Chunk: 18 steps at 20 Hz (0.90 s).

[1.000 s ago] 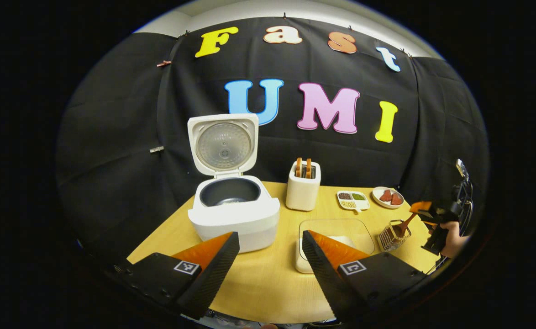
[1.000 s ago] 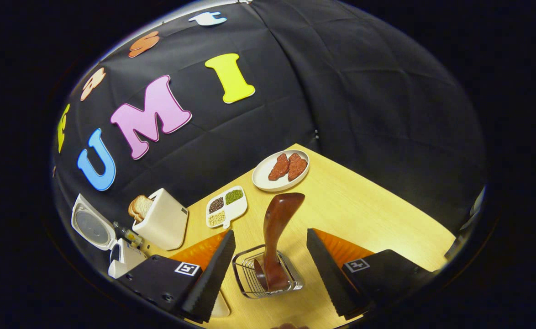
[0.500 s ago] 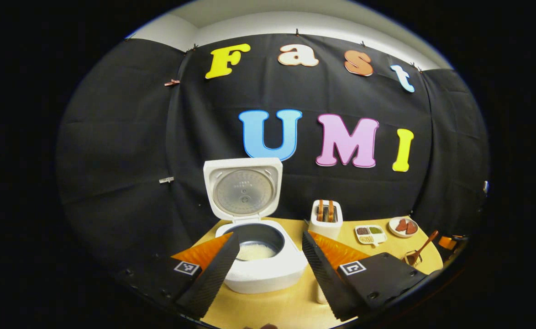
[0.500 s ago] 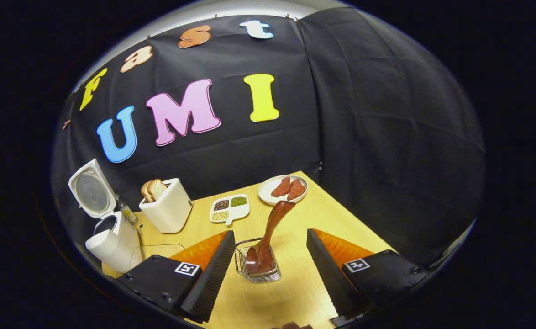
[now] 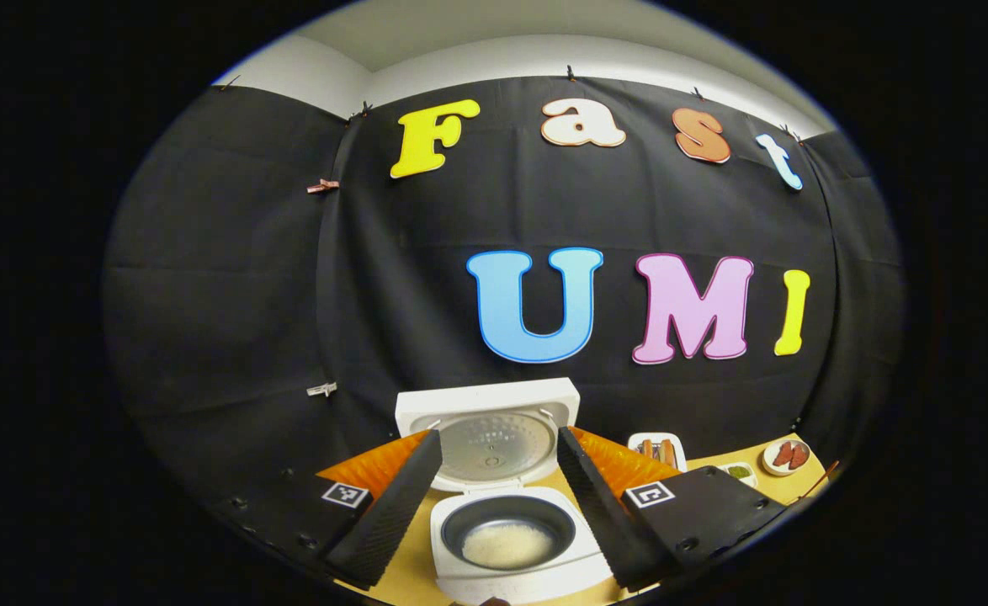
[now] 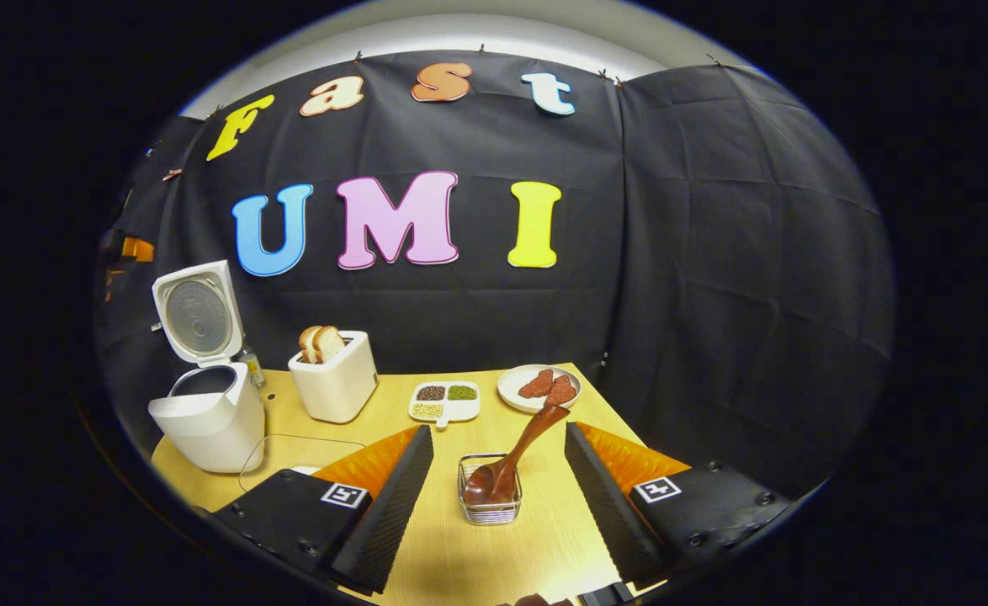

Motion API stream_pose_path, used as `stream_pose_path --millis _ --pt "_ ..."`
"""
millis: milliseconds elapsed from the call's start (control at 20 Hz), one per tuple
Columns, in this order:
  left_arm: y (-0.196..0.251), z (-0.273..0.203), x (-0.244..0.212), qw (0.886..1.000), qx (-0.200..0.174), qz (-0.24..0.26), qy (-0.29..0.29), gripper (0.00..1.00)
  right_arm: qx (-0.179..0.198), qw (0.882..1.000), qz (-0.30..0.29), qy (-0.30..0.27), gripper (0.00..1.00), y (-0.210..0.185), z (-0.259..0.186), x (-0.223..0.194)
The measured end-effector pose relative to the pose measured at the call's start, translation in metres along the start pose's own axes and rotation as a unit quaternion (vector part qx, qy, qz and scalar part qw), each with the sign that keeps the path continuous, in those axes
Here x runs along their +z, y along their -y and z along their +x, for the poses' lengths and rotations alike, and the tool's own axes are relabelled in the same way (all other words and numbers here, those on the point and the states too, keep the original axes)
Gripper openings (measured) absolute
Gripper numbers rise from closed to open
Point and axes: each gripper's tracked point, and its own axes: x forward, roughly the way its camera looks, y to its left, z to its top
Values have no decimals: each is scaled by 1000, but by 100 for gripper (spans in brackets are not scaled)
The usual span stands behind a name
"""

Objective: Close the left gripper, press the button to open the rice cooker; take a wooden spoon from the chopstick holder with the right hand, scoop a spoonful of rice and pour it into the rice cooker, then put the wooden spoon back into the chopstick holder.

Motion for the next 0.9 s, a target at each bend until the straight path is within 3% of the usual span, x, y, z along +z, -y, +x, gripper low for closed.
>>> stream_pose_path --millis 250,500,900 --pt "-5 65 20 1000 -2 -26 5 95 5 1000 -21 4 99 -19 -19 3" --pt "-22 127 26 999 5 -40 -3 95 -7 1000 -5 2 99 -30 -32 4" --pt "-24 206 -3 997 -1 -46 -56 95 -11 1000 -16 0 99 -48 -45 3"
